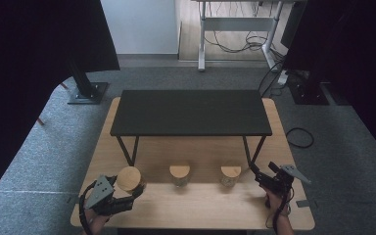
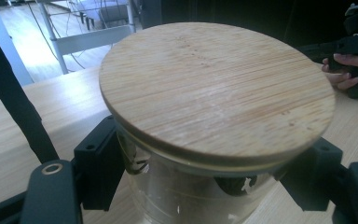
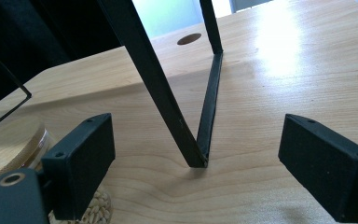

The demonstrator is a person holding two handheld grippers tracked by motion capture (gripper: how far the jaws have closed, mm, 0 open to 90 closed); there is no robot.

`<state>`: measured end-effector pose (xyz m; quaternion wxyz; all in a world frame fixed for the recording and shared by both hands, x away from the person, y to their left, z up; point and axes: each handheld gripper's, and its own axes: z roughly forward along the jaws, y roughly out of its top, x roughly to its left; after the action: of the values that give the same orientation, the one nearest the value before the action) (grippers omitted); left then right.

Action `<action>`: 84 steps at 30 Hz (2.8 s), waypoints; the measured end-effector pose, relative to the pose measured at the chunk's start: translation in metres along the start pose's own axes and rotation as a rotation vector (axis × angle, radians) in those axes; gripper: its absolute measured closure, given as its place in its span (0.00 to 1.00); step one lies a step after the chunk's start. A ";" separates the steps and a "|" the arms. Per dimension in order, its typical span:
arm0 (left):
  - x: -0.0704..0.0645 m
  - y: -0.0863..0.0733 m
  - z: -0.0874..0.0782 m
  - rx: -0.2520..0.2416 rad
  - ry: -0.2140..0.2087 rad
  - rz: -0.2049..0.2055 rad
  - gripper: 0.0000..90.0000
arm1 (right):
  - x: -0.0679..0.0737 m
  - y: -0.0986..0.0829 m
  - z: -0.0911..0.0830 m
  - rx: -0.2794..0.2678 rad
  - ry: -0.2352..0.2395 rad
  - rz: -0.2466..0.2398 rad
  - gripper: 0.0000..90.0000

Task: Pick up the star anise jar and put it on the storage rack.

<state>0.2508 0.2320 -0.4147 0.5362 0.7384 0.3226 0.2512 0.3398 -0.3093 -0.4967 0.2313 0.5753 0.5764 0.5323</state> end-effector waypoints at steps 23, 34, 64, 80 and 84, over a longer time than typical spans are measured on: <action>0.004 0.015 -0.007 -0.026 0.017 -0.017 0.27 | -0.001 0.000 -0.001 -0.009 0.000 0.015 0.11; 0.009 0.026 -0.006 -0.035 0.023 -0.038 0.27 | -0.002 0.000 -0.001 -0.011 0.002 0.018 0.11; 0.017 0.060 0.005 -0.042 0.028 -0.030 0.27 | -0.001 -0.001 -0.001 -0.009 0.004 0.014 0.11; 0.021 0.070 0.009 -0.053 0.020 -0.038 0.27 | -0.001 -0.001 -0.002 -0.012 0.005 0.017 0.11; 0.021 0.075 0.009 -0.067 -0.001 -0.051 0.27 | -0.001 -0.001 -0.001 -0.009 0.006 0.015 0.11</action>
<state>0.2873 0.2260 -0.3457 0.5671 0.7116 0.3326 0.2477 0.3384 -0.3102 -0.4972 0.2282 0.5768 0.5704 0.5383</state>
